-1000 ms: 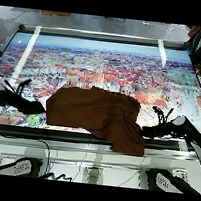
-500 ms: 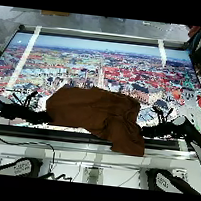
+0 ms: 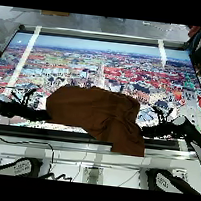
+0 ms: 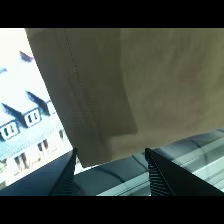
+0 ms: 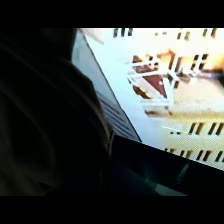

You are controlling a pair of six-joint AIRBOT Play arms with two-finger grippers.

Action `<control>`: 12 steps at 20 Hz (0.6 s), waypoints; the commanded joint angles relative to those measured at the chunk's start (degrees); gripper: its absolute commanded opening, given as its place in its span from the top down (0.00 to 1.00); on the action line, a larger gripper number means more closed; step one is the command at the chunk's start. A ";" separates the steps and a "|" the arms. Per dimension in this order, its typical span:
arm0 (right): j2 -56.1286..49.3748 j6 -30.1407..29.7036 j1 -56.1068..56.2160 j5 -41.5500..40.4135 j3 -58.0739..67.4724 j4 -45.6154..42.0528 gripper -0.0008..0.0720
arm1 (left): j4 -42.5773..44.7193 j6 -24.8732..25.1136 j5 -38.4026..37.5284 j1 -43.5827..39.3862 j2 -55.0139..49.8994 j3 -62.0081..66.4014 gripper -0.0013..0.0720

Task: Fold the clothes and pants, and hang the long-sleeved shirts on hangers.

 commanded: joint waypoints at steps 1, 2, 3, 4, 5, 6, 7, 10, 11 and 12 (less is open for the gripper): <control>0.00 0.15 0.04 0.00 0.00 0.02 0.97 | 2.93 0.04 -0.28 0.07 0.00 0.52 0.28; 0.00 0.17 0.04 0.00 0.00 0.02 0.97 | 2.89 0.07 -0.04 0.07 0.00 0.52 0.28; 0.00 0.20 0.04 0.00 0.00 0.04 0.97 | 2.89 0.11 0.31 0.07 0.00 0.52 0.28; 0.00 0.22 0.02 0.02 0.00 0.37 0.97 | 2.89 0.44 0.44 0.07 0.00 0.55 0.28; 0.00 0.22 0.04 0.07 0.00 0.94 0.97 | 3.15 0.50 0.33 0.09 0.00 0.70 0.28; 0.00 0.22 0.04 0.02 0.00 1.36 0.97 | 3.02 0.50 -0.66 0.07 0.00 1.05 0.28; 0.00 0.22 0.04 -0.11 0.00 1.44 0.97 | 3.06 0.52 -1.88 0.07 0.00 1.51 0.28; 0.00 0.22 0.04 -0.13 0.00 1.42 0.97 | 2.43 0.52 -2.64 0.07 0.15 2.43 0.28; 0.00 0.20 0.04 -0.13 0.00 1.42 0.97 | 1.88 0.55 -2.67 0.07 0.26 2.80 0.27; 0.00 0.20 0.02 -0.13 0.00 1.42 0.97 | 1.49 0.55 -2.67 0.09 0.50 3.15 0.28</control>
